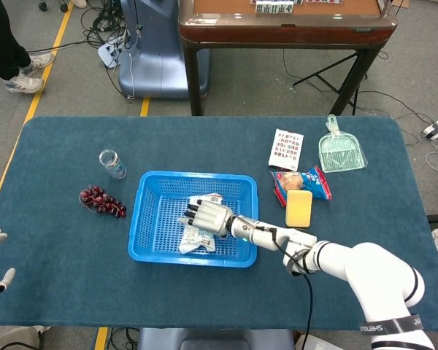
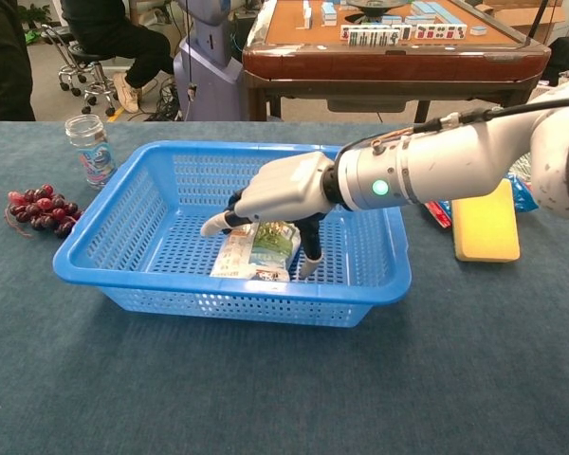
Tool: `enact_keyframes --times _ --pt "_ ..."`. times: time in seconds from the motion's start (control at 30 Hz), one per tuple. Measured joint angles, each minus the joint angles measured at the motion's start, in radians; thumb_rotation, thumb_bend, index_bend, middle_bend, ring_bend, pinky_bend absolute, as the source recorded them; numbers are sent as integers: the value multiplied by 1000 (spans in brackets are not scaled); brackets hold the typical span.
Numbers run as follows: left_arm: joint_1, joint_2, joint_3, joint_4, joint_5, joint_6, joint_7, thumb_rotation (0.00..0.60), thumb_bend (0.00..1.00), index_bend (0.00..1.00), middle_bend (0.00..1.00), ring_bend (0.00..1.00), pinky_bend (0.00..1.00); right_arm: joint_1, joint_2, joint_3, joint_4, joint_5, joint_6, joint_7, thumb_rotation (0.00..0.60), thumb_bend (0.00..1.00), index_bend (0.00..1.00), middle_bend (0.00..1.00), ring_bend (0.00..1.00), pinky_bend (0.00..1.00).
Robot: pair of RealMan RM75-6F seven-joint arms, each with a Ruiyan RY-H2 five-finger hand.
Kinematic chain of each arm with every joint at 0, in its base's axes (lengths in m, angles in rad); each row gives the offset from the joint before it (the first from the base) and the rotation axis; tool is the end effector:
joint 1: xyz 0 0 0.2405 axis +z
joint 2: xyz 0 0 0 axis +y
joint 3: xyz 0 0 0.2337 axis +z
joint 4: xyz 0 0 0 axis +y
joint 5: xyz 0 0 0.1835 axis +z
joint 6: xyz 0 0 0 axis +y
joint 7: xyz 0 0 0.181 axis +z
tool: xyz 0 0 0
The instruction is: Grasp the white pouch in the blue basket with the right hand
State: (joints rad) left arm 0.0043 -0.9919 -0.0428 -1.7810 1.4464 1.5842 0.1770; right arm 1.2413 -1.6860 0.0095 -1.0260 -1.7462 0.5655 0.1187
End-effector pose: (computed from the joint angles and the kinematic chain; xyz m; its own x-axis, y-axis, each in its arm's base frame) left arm -0.2783 0.1860 0.2141 0.5191 -0.0318 0.8541 0.8498 0.1267 -0.5117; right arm -0.0225 -0.3696 -0.0983 0.8768 -0.0381 0.4793 -0.2347 -0.9040 0.3575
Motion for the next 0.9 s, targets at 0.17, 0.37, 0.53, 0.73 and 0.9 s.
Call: enact_keyframes --times 0.17,0.37,0.53,0.73,0.9 --pt "3 -3 0 13 -1 1 -9 600 274 322 213 151 143 0 -30 -9 44 -2 50 16 600 199 519 468 330 326" --pt "6 -6 -2 20 -3 1 -16 600 274 325 213 151 143 -4 -61 -25 107 -4 109 54 600 350 659 584 495 544" --pt "7 -8 -1 23 -3 -2 -18 600 274 326 212 150 143 -14 -69 -29 134 -7 177 88 600 389 684 604 557 646" --pt "6 -6 -6 22 1 3 -19 600 274 326 212 151 143 -36 -33 8 118 16 293 138 600 390 683 601 563 656" --pt "5 -5 -8 19 8 4 -20 600 274 326 212 151 143 -80 47 56 41 57 398 148 600 390 683 597 563 656"
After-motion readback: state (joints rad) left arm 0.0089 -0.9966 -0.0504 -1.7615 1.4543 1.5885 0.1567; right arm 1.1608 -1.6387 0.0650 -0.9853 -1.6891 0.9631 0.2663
